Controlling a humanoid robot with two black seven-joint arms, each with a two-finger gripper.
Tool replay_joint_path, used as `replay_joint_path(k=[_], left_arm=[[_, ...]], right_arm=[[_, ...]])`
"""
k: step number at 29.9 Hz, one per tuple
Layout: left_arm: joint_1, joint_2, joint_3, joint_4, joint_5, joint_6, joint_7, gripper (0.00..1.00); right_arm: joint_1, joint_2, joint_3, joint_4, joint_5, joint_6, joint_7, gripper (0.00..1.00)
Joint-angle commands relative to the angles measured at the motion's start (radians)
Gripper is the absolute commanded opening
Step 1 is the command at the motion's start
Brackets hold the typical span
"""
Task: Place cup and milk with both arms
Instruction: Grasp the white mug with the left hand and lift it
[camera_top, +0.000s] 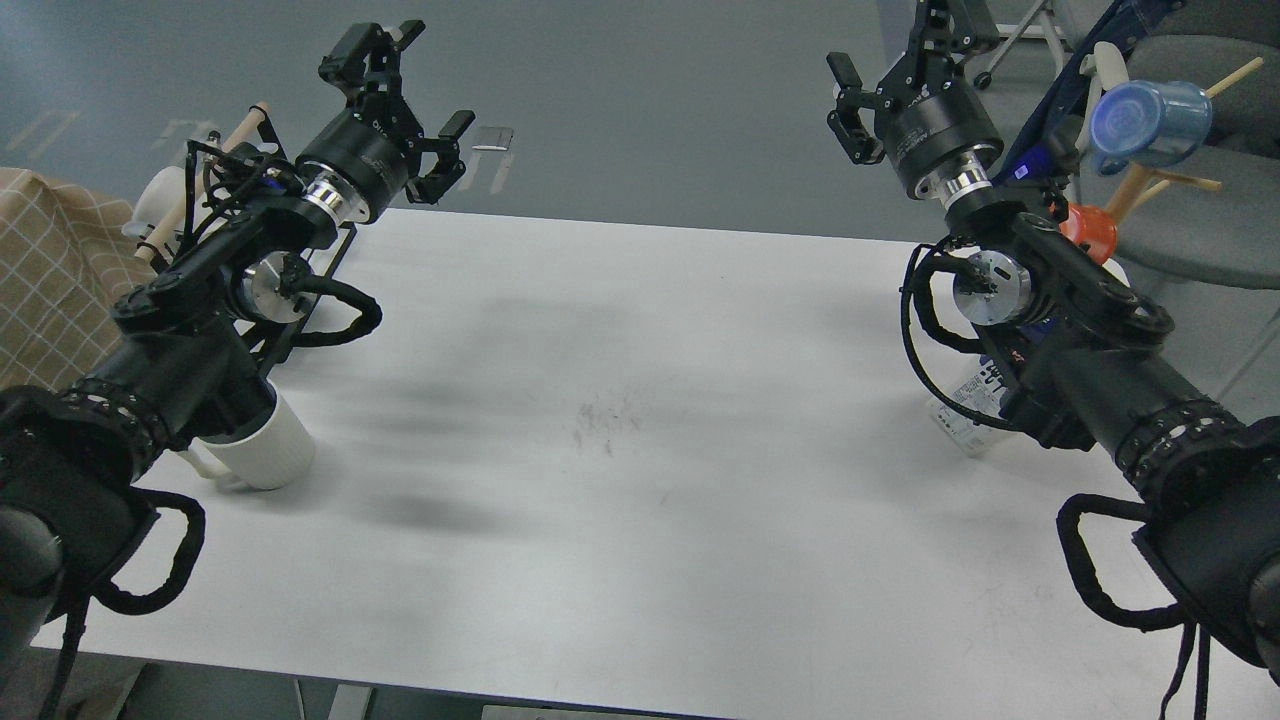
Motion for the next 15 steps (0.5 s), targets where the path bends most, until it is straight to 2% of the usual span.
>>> replay_joint_path(k=[1, 8, 15], left_arm=[[-0.002, -0.004, 0.000, 0.000, 0.000, 0.000, 0.006, 0.98], [-0.002, -0.005, 0.000, 0.000, 0.000, 0.000, 0.011, 0.99], [-0.002, -0.005, -0.012, -0.006, -0.003, 0.000, -0.005, 0.99]], right_arm=[[0.001, 0.000, 0.001, 0.000, 0.000, 0.000, 0.000, 1.00], [0.003, 0.000, -0.002, 0.000, 0.000, 0.000, 0.000, 1.00], [0.001, 0.000, -0.005, 0.000, 0.000, 0.001, 0.000, 1.00]])
